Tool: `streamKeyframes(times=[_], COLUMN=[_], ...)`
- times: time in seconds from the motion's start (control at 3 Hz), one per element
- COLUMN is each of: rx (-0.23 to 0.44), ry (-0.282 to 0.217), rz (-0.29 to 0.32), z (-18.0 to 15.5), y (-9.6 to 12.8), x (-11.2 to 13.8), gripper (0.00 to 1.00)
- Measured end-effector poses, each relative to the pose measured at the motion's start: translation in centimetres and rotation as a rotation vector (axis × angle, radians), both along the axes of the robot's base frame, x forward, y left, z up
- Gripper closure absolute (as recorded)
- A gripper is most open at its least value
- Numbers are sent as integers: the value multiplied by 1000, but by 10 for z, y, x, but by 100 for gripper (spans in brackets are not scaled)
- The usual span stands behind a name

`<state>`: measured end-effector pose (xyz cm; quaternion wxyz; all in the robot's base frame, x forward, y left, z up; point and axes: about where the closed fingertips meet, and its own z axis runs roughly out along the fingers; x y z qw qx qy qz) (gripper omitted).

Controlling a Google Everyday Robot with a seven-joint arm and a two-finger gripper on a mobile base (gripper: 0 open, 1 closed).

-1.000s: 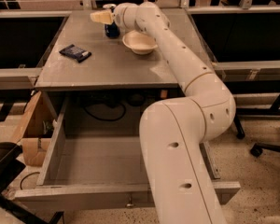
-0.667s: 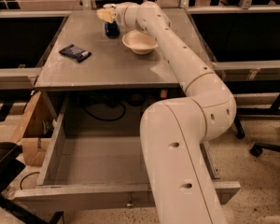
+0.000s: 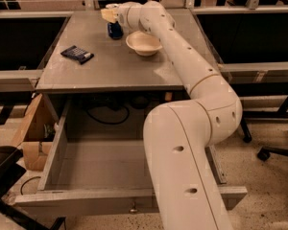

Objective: Place pepsi can into top drawer

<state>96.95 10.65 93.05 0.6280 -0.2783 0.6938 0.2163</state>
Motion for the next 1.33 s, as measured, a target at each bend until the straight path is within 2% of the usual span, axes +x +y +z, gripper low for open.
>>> streamKeyframes(times=[0.33, 0.67, 1.0, 1.33], rx=[-21, -70, -111, -152], ry=[-26, -78, -141, -160], rz=[30, 91, 149, 166], z=[13, 54, 116, 153], y=[8, 14, 1, -22], x=[-7, -33, -83, -136], gripper=[100, 100, 100, 100])
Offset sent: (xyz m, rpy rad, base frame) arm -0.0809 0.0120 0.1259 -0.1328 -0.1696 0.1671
